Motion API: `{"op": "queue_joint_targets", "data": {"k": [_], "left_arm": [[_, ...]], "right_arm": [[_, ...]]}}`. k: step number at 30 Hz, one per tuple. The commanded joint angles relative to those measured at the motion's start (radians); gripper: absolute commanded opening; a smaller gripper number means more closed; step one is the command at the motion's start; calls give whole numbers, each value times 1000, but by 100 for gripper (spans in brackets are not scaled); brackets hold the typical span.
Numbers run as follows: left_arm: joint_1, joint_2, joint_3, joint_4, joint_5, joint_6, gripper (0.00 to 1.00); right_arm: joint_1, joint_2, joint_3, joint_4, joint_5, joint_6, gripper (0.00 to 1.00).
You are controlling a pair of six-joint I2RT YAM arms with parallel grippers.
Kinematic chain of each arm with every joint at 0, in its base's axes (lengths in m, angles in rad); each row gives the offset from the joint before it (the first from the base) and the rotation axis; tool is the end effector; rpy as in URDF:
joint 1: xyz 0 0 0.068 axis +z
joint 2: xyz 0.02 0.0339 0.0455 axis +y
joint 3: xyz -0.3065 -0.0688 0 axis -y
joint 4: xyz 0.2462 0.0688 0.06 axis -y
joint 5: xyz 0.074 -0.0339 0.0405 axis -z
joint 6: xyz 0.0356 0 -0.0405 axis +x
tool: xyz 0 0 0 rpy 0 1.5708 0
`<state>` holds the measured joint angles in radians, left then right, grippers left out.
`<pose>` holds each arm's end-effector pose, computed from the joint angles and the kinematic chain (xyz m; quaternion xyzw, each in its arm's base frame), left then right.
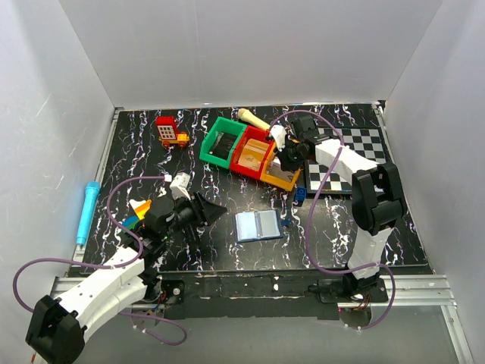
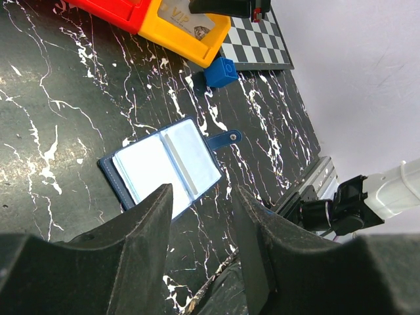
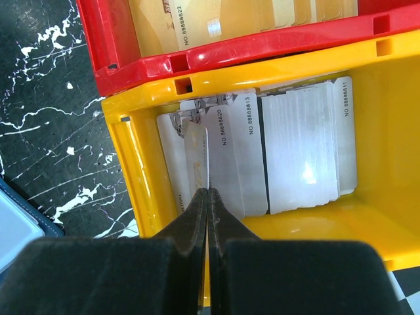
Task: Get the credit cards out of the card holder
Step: Place the credit card in the storage box.
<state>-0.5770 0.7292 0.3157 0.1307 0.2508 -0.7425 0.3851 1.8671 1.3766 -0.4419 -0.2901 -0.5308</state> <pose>0.1169 -0.0866 0.2435 0.0093 0.7969 -0.4441 0.4094 0.3848 0.1670 0.2568 -0.4561 0.8227 0.1143 0.3197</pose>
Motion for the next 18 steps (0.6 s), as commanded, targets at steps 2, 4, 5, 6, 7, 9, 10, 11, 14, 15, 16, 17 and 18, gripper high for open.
{"op": "queue_joint_targets", "data": {"k": [2, 4, 5, 6, 7, 9, 10, 11, 14, 15, 16, 17, 18], "left_arm": [[6, 1, -4, 0, -8, 14, 41], [6, 4, -3, 1, -7, 15, 41], [6, 6, -3, 0, -5, 14, 41], [6, 6, -1, 0, -7, 15, 41], [6, 4, -4, -3, -7, 15, 41], [6, 1, -3, -5, -10, 15, 41], [6, -1, -3, -6, -12, 14, 41], [6, -2, -3, -6, -12, 15, 41], [6, -2, -3, -3, -13, 15, 41], [6, -1, -3, -3, -12, 14, 41], [6, 2, -3, -3, -12, 15, 41], [6, 4, -3, -3, -12, 12, 41], [6, 6, -4, -2, -10, 14, 41]], "right_arm": [[5, 32, 9, 11, 62, 0, 1], [5, 35, 16, 14, 77, 0, 1], [3, 40, 21, 14, 89, 2, 1], [5, 41, 24, 15, 110, 5, 1], [5, 41, 25, 23, 130, 9, 1], [5, 40, 30, 35, 170, 17, 1], [5, 38, 32, 45, 183, 20, 1], [5, 34, 30, 52, 195, 20, 1], [8, 26, 26, 77, 229, 12, 1], [9, 21, 22, 83, 241, 11, 1], [12, 21, 22, 92, 252, 6, 1], [15, 17, 18, 103, 268, 5, 1], [18, 12, 15, 112, 278, 2, 1]]}}
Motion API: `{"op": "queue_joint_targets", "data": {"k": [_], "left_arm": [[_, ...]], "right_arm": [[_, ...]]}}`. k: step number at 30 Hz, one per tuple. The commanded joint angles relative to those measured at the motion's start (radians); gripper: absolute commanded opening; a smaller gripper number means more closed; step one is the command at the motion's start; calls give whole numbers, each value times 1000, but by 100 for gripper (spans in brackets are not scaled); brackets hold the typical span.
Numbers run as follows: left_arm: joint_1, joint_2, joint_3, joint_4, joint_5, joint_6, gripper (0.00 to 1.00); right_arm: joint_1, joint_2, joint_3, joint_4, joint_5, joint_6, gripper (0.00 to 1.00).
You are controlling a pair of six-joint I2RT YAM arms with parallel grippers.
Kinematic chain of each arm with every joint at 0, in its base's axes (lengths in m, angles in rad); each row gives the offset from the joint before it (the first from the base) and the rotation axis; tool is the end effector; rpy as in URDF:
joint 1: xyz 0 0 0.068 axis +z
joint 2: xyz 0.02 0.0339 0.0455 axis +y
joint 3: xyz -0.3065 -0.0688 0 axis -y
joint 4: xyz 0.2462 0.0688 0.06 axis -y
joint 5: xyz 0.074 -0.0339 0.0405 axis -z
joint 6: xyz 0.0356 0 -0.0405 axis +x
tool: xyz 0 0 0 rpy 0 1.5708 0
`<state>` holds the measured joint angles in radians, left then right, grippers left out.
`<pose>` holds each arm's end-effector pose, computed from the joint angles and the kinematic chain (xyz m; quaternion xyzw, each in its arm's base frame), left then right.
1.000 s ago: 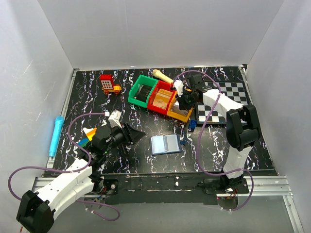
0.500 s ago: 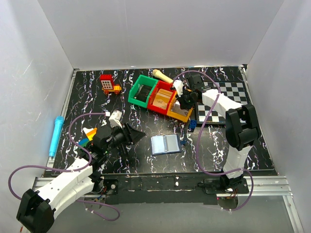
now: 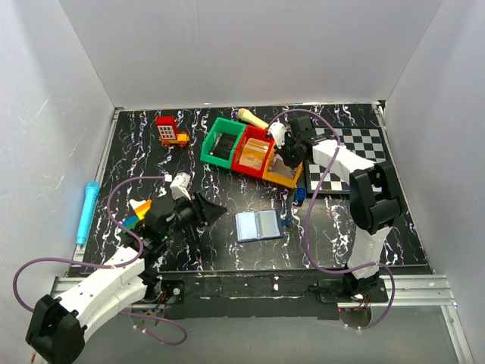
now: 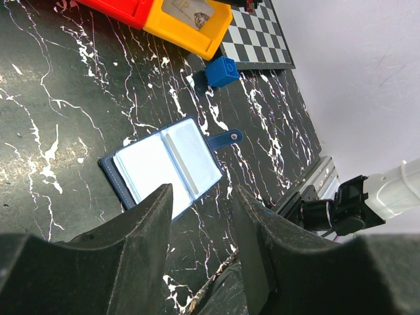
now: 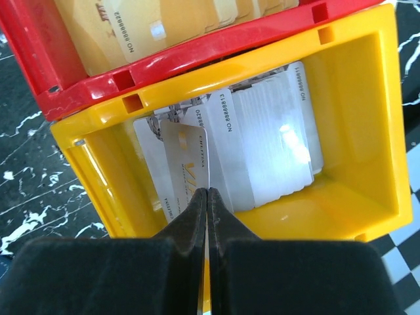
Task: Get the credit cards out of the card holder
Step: Place the credit card in the storage box.
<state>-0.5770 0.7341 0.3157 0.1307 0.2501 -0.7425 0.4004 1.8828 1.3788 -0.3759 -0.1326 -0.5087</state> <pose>0.1174 -0.0869 0.2428 0.0087 0.7984 -0.4429 0.4079 0.3926 0.1713 0.2546 -0.4324 0.8337 0.0440 0.3408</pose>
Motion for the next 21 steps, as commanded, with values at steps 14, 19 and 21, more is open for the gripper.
{"op": "queue_joint_targets", "data": {"k": [14, 19, 21], "left_arm": [[6, 8, -7, 10, 0, 8, 41], [6, 5, -7, 6, -2, 8, 41], [8, 4, -7, 6, 0, 8, 41]], "right_arm": [[48, -24, -37, 105, 39, -108, 1], [64, -4, -35, 68, 7, -142, 1], [69, 1, -43, 63, 14, -151, 1]]}}
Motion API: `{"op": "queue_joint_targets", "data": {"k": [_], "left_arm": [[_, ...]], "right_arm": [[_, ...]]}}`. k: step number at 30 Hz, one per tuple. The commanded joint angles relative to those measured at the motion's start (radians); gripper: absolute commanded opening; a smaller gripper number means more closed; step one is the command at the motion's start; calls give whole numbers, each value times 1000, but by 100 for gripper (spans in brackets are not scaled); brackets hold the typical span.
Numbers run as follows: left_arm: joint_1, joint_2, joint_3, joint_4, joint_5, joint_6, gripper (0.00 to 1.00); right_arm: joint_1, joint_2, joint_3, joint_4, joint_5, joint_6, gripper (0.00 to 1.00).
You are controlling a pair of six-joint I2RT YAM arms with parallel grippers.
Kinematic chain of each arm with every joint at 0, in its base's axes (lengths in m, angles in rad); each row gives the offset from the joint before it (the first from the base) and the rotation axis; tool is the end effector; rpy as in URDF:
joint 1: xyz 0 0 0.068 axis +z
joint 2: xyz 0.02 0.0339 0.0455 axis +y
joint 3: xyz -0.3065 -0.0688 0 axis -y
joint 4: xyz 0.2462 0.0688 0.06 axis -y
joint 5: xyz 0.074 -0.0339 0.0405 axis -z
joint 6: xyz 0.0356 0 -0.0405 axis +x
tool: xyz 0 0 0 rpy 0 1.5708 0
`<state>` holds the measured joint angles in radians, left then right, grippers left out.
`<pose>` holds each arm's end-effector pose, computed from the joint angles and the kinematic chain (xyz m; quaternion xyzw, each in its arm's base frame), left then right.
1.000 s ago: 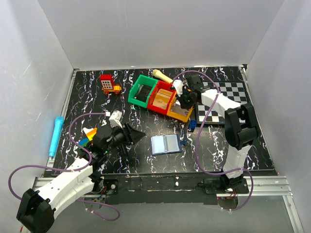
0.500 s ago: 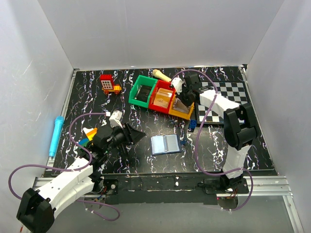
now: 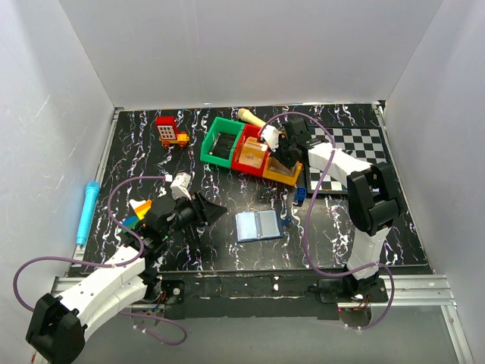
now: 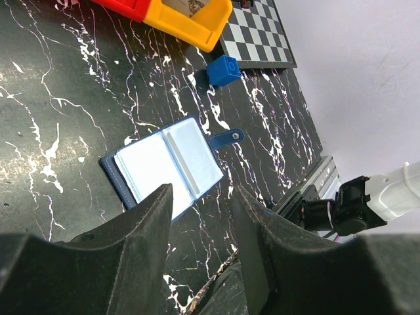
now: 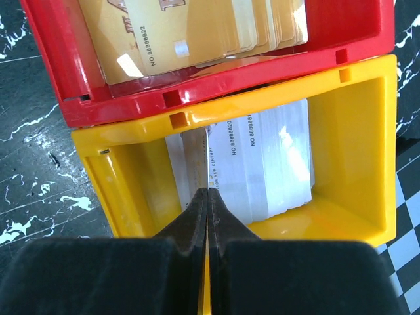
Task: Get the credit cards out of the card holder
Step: Place the credit card in the storage box.
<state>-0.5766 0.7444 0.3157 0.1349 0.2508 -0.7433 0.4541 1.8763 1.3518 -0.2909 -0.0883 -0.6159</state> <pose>0.1186 -0.0877 0.2420 0.0080 0.8001 -0.4419 0.4056 0.3854 0.1916 0.2548 -0.4874 0.7906 0.0111 0.3705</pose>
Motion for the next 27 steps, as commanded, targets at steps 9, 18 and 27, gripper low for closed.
{"op": "queue_joint_targets", "data": {"k": [9, 18, 27], "left_arm": [[6, -5, -6, 3, 1, 9, 41], [6, -5, -4, 0, 2, 10, 43], [6, 7, -1, 0, 8, 12, 45]], "right_arm": [[17, -2, -42, 19, 133, -68, 1], [21, 3, -34, 25, 144, -73, 1], [37, 23, -29, 30, 163, -74, 1]]}}
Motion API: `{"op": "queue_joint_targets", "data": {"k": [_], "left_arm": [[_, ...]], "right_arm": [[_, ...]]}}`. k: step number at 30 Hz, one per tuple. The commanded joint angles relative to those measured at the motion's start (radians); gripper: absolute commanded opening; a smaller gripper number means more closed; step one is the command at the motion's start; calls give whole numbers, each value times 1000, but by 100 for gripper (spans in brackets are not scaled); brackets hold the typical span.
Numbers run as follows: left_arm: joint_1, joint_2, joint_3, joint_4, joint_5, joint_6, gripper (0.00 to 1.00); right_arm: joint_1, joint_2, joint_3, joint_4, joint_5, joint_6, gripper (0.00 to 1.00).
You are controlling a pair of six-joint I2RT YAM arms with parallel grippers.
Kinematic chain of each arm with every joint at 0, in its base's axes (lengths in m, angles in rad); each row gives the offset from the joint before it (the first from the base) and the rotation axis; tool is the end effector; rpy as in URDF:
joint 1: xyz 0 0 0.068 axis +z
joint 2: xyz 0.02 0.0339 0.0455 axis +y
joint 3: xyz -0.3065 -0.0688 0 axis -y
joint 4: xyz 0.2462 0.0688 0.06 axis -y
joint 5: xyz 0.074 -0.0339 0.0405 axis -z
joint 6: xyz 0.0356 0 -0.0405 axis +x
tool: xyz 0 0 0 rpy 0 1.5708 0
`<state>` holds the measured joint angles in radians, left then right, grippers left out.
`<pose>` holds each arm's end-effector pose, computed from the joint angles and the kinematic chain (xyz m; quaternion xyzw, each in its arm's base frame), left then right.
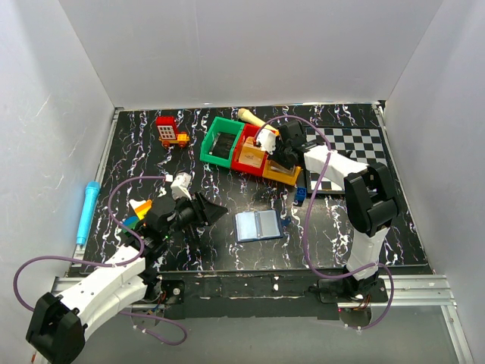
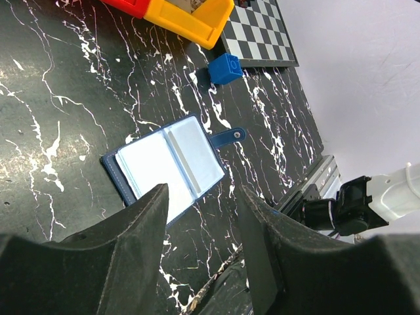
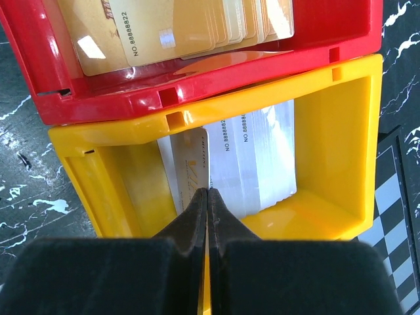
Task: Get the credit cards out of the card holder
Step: Place the credit card in the storage box.
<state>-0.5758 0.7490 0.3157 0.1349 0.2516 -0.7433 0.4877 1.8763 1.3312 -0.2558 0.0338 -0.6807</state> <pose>0.1192 -0.0879 0.2414 0.0075 0.8014 -0.4409 0.4040 0.3805 0.2005 0.2508 -0.5058 0.7765 -0.0518 0.3722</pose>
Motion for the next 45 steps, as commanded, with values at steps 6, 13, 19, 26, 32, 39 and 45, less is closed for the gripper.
{"op": "queue_joint_targets", "data": {"k": [6, 13, 19, 26, 32, 39, 45], "left_arm": [[5, 4, -3, 2, 9, 12, 48], [5, 10, -4, 3, 11, 10, 51], [5, 9, -4, 0, 9, 10, 51], [5, 9, -4, 0, 9, 9, 52], [5, 12, 2, 0, 12, 9, 53], [5, 16, 6, 0, 2, -13, 60], [7, 36, -13, -3, -69, -174, 76]], "right_arm": [[2, 24, 0, 4, 60, 7, 1], [5, 20, 3, 15, 72, 20, 10], [2, 20, 11, 18, 78, 32, 13], [5, 9, 34, 24, 94, 61, 28], [5, -37, 82, 53, 155, 108, 29], [49, -201, 80, 69, 328, 260, 29], [86, -451, -170, 52, 252, 743, 85]]}}
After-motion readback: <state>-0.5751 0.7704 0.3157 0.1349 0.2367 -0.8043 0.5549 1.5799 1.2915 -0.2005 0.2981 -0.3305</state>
